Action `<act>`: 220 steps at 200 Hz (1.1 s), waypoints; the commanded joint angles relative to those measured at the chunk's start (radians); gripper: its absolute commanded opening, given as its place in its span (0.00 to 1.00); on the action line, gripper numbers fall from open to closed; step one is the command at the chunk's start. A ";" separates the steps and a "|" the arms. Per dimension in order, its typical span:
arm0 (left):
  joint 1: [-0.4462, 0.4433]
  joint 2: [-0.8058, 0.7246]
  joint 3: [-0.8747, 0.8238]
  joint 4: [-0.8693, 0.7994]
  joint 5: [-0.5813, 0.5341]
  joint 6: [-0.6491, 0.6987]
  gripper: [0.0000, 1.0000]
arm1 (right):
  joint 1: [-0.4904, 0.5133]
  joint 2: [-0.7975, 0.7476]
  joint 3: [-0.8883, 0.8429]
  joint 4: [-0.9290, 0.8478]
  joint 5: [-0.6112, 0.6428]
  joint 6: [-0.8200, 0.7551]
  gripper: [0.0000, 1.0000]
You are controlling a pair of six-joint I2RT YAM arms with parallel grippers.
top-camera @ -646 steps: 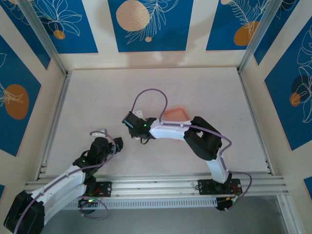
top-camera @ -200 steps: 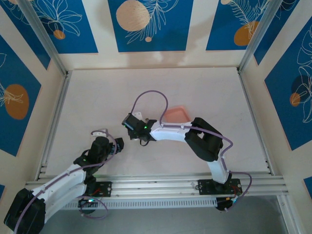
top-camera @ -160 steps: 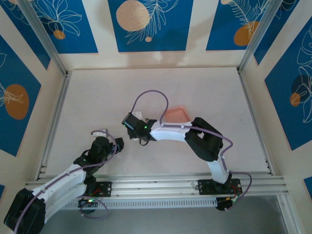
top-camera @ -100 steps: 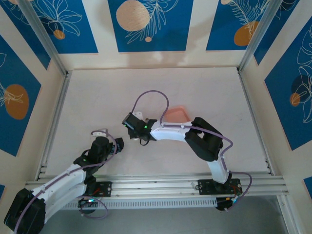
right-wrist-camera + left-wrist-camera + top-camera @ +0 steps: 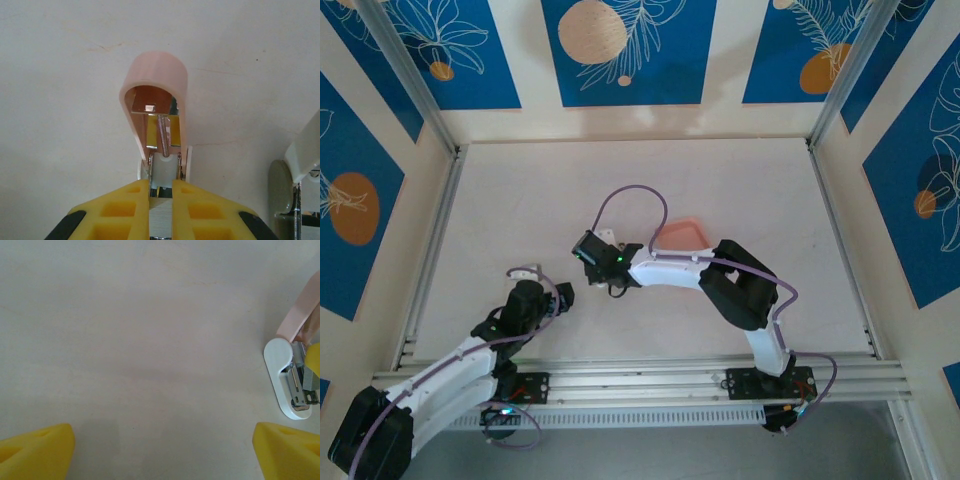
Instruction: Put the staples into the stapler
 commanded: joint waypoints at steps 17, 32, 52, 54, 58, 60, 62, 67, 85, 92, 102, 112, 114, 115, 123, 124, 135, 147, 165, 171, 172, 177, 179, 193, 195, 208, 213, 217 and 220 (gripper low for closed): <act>0.009 -0.001 0.015 0.011 0.003 0.001 0.92 | 0.003 0.000 0.001 -0.010 -0.003 0.003 0.15; 0.008 -0.002 0.016 0.009 0.003 0.001 0.92 | 0.014 -0.016 -0.008 0.012 0.007 -0.013 0.14; 0.009 -0.010 0.015 0.003 0.003 0.000 0.92 | 0.021 -0.033 -0.024 0.037 0.020 -0.026 0.15; 0.008 -0.009 0.016 0.003 0.003 0.001 0.92 | 0.021 -0.033 -0.025 0.036 0.021 -0.026 0.15; 0.008 -0.010 0.015 0.002 0.003 0.001 0.92 | 0.020 -0.033 -0.024 0.036 0.022 -0.026 0.15; 0.007 -0.010 0.015 0.002 0.003 0.001 0.92 | 0.020 -0.033 -0.025 0.035 0.023 -0.026 0.15; 0.008 -0.010 0.015 0.001 0.003 0.002 0.92 | 0.020 -0.034 -0.024 0.035 0.023 -0.026 0.15; 0.009 -0.010 0.015 0.002 0.003 0.002 0.92 | 0.020 -0.034 -0.023 0.034 0.023 -0.026 0.15; 0.008 -0.004 0.015 0.009 0.003 0.006 0.92 | 0.019 -0.033 -0.024 0.036 0.020 -0.024 0.15; 0.009 -0.002 0.015 0.011 0.003 0.006 0.92 | 0.020 -0.033 -0.024 0.036 0.019 -0.024 0.15; 0.008 -0.001 0.015 0.012 0.006 0.006 0.92 | 0.016 -0.032 -0.023 0.032 0.019 -0.023 0.15; 0.007 -0.001 0.015 0.012 0.006 0.003 0.92 | 0.016 -0.026 -0.019 0.021 0.019 -0.017 0.15; 0.008 -0.001 0.015 0.012 0.006 0.004 0.92 | 0.016 -0.025 -0.017 0.017 0.019 -0.016 0.15; 0.008 -0.001 0.015 0.012 0.006 0.004 0.92 | 0.016 -0.025 -0.017 0.015 0.019 -0.014 0.15; 0.008 -0.003 0.015 0.011 0.006 0.005 0.92 | 0.015 -0.020 -0.014 0.001 0.020 -0.008 0.15; 0.009 -0.002 0.015 0.011 0.006 0.005 0.92 | 0.014 -0.019 -0.013 0.000 0.019 -0.007 0.15; 0.007 -0.001 0.016 0.011 0.006 0.005 0.92 | 0.012 -0.014 -0.008 -0.009 0.019 -0.004 0.15; 0.008 -0.001 0.013 0.011 0.006 0.006 0.92 | 0.011 -0.011 -0.007 -0.014 0.021 -0.003 0.15; 0.008 -0.001 0.013 0.014 0.004 0.006 0.92 | 0.009 -0.008 -0.007 -0.016 0.021 -0.002 0.15; 0.009 -0.001 0.013 0.014 0.005 0.006 0.92 | 0.010 -0.009 -0.007 -0.017 0.022 0.000 0.15; 0.008 0.000 0.014 0.014 0.005 0.006 0.92 | 0.010 -0.009 -0.007 -0.017 0.022 0.000 0.15; 0.008 -0.001 0.015 0.014 0.005 0.006 0.92 | 0.009 -0.010 -0.008 -0.017 0.023 0.001 0.15; 0.009 -0.001 0.015 0.014 0.005 0.006 0.92 | 0.009 -0.010 -0.009 -0.018 0.023 0.000 0.15; 0.008 0.002 0.013 0.016 0.005 0.006 0.92 | 0.007 -0.007 -0.010 -0.020 0.024 0.002 0.15; 0.008 0.002 0.013 0.015 0.005 0.006 0.92 | 0.006 -0.008 -0.011 -0.021 0.025 0.003 0.15; 0.009 0.003 0.013 0.018 0.005 0.006 0.92 | 0.005 -0.007 -0.011 -0.025 0.023 0.006 0.15; 0.007 0.002 0.014 0.017 0.005 0.006 0.92 | 0.004 -0.006 -0.012 -0.025 0.023 0.007 0.15; 0.007 0.005 0.013 0.017 0.006 0.006 0.92 | 0.004 -0.006 -0.014 -0.026 0.024 0.007 0.15; 0.009 0.005 0.013 0.017 0.006 0.006 0.92 | 0.003 -0.006 -0.013 -0.026 0.022 0.007 0.15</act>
